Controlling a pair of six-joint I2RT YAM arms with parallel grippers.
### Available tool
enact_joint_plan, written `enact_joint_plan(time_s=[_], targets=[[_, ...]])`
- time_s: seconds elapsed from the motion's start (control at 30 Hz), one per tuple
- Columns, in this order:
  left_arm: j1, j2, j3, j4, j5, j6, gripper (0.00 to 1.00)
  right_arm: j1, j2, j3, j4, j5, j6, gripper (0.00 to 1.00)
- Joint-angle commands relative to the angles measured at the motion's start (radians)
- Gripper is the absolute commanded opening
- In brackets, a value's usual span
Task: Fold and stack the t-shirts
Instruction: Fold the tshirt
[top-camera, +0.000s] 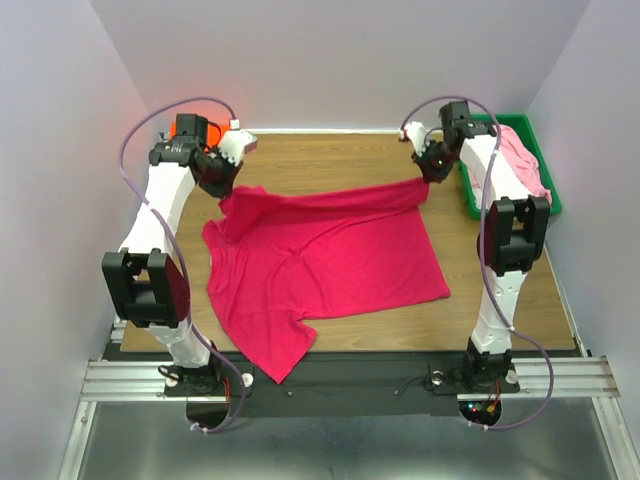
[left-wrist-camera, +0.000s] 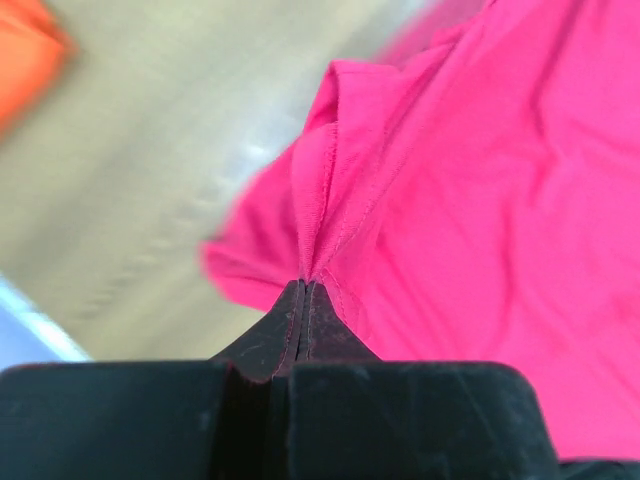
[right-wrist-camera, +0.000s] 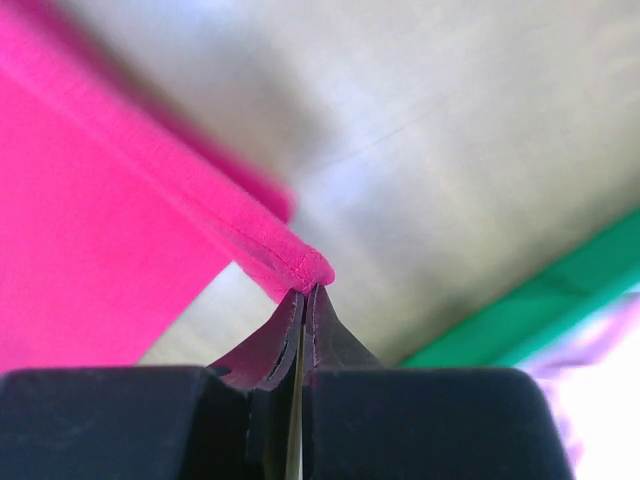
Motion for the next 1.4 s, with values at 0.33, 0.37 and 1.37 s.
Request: enact_joint_plan(time_s=[0.33,0.37,1.37], targets=[[0.041,0.343,0.333,0.437,-0.107,0.044,0.00,-0.007,0.253,0.289,0.279,0.103,0.240,0.01],[0.041,0.366,0.351,0.458,-0.101,0.044,0.00,-0.009,0.280,0.300,0.293,0.112,0.248,0.01],[0.092,0.247,0.168,0.469,-0.023,-0.014,0.63,-0.009,-0.024,-0.060,0.212,0.067,0.320,0.63]])
